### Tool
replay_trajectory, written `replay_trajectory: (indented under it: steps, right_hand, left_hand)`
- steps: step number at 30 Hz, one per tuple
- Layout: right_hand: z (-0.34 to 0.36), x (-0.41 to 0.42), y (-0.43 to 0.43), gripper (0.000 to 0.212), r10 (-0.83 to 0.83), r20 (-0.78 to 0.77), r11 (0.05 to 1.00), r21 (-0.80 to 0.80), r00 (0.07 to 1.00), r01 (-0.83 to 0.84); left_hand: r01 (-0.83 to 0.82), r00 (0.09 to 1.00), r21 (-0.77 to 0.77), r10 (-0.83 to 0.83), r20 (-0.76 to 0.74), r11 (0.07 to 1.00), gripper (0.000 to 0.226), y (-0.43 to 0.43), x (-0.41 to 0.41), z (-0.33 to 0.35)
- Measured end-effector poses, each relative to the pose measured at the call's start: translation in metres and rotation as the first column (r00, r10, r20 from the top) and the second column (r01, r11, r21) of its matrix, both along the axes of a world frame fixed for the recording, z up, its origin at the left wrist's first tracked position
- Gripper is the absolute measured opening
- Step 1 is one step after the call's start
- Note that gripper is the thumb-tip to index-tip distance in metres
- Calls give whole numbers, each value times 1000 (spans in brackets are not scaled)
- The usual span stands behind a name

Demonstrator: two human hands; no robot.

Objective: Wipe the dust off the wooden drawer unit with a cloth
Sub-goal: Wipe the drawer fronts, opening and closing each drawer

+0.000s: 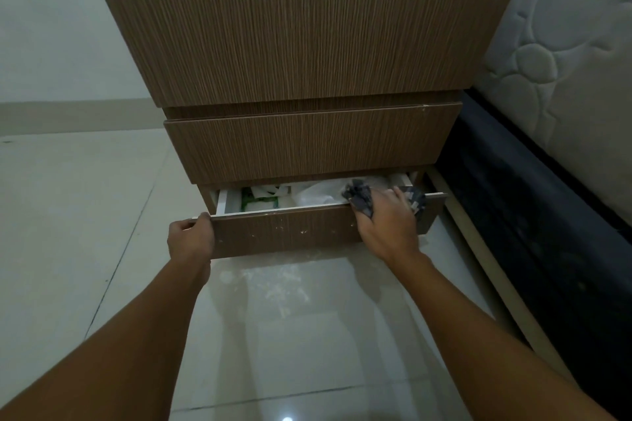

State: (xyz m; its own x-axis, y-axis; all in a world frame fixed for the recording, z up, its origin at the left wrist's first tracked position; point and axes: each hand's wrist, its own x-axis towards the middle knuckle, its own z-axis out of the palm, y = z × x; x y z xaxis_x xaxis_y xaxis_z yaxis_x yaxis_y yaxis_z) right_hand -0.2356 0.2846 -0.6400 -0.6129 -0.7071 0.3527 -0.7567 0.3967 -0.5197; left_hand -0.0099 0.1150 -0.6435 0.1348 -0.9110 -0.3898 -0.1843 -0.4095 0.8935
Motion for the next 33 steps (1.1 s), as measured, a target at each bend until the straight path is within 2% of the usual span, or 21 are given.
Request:
replay_trajectory:
  steps: [4, 12, 15, 17, 20, 26, 30, 33]
  right_hand:
    - [-12, 25, -24, 28, 57, -46, 998, -1, 997, -57]
    - [-15, 97, -68, 44, 155, -36, 988, -9, 987, -155]
    - [-12, 124, -85, 47, 210, -17, 978, -8, 978, -210]
    - [-9, 141, -96, 48, 247, 7, 969, -4, 969, -247]
    - [-4, 163, -111, 47, 301, 54, 953, -2, 952, -302]
    - [7, 193, -130, 42, 404, 140, 913, -11, 904, -407]
    - [7, 207, -147, 17, 401, 198, 912, 2, 895, -409]
    - [13, 215, -158, 23, 412, 247, 896, 63, 877, -439]
  left_hand:
    - [-2, 1000, -15, 2, 30, 1000, 37, 0, 2, 1]
    - [30, 999, -51, -29, 19, 998, 31, 4, 12, -2]
    - [37, 999, -30, -38, -31, 999, 21, 5, 20, -5]
    - [46, 994, 32, -43, -102, 998, 24, 6, 26, -3]
    - [89, 974, 92, -67, -218, 992, 34, 6, 35, 2]
    - [125, 945, 160, -69, -319, 979, 55, -2, 51, -2]
    - [119, 943, 188, -52, -329, 975, 50, -6, 59, -3]
    - [144, 937, 176, -77, -340, 974, 43, -10, 63, -9]
